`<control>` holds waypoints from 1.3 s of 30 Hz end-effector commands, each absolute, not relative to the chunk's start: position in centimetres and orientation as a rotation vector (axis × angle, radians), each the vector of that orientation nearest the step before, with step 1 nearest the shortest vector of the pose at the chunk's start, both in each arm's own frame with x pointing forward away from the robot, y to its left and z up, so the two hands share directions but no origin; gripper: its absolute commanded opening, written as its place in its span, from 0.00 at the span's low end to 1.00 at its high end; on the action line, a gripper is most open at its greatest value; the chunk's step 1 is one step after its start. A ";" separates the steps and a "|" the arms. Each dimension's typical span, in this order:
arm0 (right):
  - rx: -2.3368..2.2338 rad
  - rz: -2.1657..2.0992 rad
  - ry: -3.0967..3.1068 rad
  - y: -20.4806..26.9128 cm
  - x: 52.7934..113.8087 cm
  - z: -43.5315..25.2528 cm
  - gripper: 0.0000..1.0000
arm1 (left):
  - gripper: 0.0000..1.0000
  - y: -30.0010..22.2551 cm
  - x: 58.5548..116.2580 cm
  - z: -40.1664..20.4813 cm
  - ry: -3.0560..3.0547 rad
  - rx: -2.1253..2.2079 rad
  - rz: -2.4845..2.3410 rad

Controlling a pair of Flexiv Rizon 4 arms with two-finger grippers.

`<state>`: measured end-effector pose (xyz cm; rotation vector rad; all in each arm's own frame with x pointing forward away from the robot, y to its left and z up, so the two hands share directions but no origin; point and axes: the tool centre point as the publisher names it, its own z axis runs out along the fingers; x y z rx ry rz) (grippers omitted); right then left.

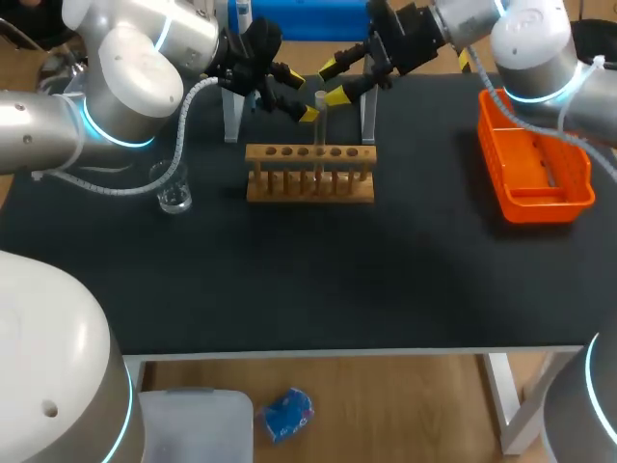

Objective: Invert the test tube, pick up the pipette, mount the tip to pipette, aspirate from beaker and dispense into the tube, eject the tip, return the pipette, and cap with the stopper.

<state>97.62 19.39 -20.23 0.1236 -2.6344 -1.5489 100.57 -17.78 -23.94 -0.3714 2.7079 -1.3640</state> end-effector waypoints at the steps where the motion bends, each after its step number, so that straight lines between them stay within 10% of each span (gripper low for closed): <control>1: 0.124 -1.578 -2.616 18.9 97.6 -20.8 0.00 | 1.00 -17.8 100.7 -23.9 2.715 -0.371 -1.361; 39: 0.366 -1.922 -2.283 20.1 98.0 -20.9 0.00 | 1.00 -17.8 100.7 -23.9 2.715 -0.371 -1.361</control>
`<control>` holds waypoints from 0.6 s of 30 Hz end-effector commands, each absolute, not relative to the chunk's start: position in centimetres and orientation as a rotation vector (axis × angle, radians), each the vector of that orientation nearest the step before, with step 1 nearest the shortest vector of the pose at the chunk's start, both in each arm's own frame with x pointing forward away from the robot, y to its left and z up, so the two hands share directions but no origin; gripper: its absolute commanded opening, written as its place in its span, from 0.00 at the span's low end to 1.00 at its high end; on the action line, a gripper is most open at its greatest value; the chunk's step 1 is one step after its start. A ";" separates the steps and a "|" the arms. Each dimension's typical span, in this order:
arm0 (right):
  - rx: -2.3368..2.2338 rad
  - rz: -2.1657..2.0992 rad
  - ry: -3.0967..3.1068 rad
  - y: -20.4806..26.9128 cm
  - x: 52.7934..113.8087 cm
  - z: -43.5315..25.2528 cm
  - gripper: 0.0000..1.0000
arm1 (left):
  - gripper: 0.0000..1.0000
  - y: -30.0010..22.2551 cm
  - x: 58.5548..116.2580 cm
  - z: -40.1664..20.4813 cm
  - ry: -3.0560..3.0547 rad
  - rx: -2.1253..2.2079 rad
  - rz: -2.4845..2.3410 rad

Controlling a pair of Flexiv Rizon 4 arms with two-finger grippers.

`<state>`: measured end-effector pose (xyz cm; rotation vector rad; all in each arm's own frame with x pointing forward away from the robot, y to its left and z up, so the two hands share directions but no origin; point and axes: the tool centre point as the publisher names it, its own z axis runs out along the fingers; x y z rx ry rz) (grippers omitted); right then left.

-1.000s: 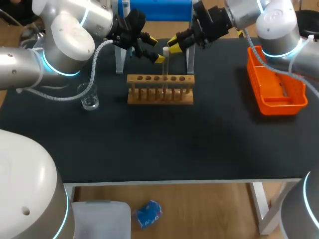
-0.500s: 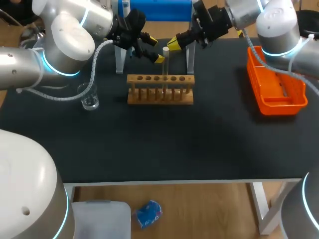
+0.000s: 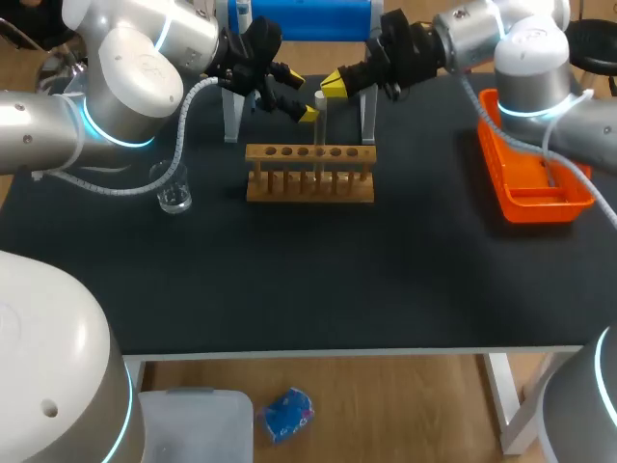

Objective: Invert the test tube, pick up the pipette, mount the tip to pipette, aspirate from beaker and dispense into the tube, eject the tip, return the pipette, and cap with the stopper.

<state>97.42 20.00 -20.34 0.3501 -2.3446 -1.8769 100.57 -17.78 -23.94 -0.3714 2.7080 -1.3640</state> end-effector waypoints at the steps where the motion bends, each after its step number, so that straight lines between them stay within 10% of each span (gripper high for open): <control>1: 0.363 -1.930 -2.274 20.2 98.0 -20.8 0.00 | 1.00 -17.8 100.7 -23.9 2.715 -0.371 -1.361; 18: 0.357 -1.936 -2.265 20.2 98.1 -20.7 0.00 | 1.00 -17.8 100.7 -23.9 2.715 -0.371 -1.361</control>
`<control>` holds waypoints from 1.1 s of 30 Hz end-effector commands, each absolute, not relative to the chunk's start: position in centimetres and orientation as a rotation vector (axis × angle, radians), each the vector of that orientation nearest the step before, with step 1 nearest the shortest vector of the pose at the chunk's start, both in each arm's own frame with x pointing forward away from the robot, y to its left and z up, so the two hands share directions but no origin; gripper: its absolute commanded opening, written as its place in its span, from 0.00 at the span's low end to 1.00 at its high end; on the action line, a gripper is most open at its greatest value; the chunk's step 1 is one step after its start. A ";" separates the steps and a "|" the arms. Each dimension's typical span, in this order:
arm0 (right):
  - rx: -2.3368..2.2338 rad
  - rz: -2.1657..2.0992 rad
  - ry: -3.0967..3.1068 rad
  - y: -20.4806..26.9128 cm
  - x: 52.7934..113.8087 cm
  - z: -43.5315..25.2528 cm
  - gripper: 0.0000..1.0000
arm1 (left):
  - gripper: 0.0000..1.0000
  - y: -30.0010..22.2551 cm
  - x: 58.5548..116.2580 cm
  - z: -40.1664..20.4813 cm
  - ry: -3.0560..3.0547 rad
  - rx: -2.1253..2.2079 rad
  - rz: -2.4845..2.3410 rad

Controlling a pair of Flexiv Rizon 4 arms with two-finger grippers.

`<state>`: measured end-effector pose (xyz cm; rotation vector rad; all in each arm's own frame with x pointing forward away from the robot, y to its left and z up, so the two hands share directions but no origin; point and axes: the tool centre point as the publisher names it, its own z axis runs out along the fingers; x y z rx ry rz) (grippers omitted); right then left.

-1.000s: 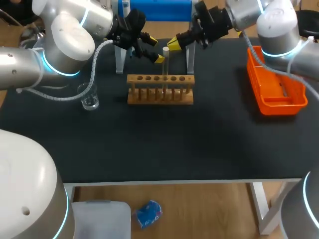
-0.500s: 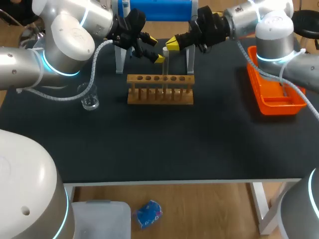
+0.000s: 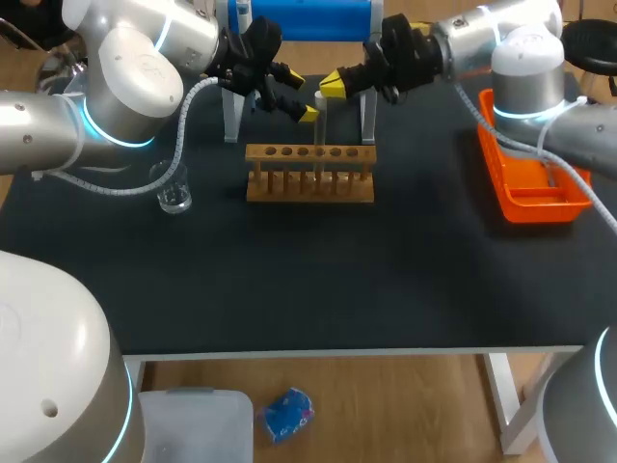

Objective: Invert the test tube, pick up the pipette, mount the tip to pipette, aspirate from beaker and dispense into the tube, eject the tip, return the pipette, and cap with the stopper.

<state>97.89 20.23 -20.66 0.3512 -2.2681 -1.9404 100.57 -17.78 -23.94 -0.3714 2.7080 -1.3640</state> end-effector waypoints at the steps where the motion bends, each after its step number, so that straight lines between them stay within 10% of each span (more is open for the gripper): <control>1: 0.357 -1.936 -2.265 20.2 98.1 -20.7 0.00 | 1.00 -17.8 100.7 -23.9 2.715 -0.371 -1.361; 33: 0.308 -1.978 -2.149 21.4 99.5 -22.0 0.00 | 1.00 -17.8 100.7 -23.9 2.715 -0.371 -1.361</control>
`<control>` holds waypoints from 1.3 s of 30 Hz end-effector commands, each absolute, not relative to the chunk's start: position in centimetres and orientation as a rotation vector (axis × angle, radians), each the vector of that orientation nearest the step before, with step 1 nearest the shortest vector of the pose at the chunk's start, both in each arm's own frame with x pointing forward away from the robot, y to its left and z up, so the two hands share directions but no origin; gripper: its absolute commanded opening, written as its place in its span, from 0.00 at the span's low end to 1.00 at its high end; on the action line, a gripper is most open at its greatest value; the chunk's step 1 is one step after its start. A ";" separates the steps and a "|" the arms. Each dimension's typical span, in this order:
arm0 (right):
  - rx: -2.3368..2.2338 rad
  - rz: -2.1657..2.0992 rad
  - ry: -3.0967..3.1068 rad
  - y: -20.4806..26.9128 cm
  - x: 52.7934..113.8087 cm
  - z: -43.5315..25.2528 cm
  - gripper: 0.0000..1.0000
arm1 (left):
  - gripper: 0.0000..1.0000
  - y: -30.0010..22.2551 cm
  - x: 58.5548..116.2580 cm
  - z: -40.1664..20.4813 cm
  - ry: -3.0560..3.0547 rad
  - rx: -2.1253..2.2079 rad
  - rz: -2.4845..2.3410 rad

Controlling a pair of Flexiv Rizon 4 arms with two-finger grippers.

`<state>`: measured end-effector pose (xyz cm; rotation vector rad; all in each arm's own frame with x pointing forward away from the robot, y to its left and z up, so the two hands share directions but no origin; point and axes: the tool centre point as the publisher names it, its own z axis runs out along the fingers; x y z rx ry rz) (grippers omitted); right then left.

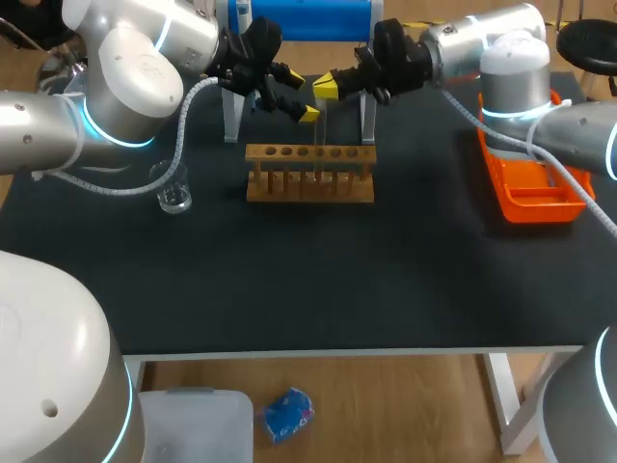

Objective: Invert the test tube, pick up the pipette, mount the tip to pipette, aspirate from beaker and dispense into the tube, eject the tip, return the pipette, and cap with the stopper.

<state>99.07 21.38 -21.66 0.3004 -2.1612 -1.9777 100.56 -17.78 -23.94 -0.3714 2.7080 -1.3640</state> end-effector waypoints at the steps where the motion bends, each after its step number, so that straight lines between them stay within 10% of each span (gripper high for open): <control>1: 0.305 -1.978 -2.149 21.4 99.5 -22.1 0.00 | 1.00 -17.8 100.7 -23.9 2.715 -0.371 -1.361; 39: 0.223 -1.969 -2.114 21.4 99.8 -24.3 0.00 | 1.00 -17.8 100.7 -23.9 2.715 -0.371 -1.361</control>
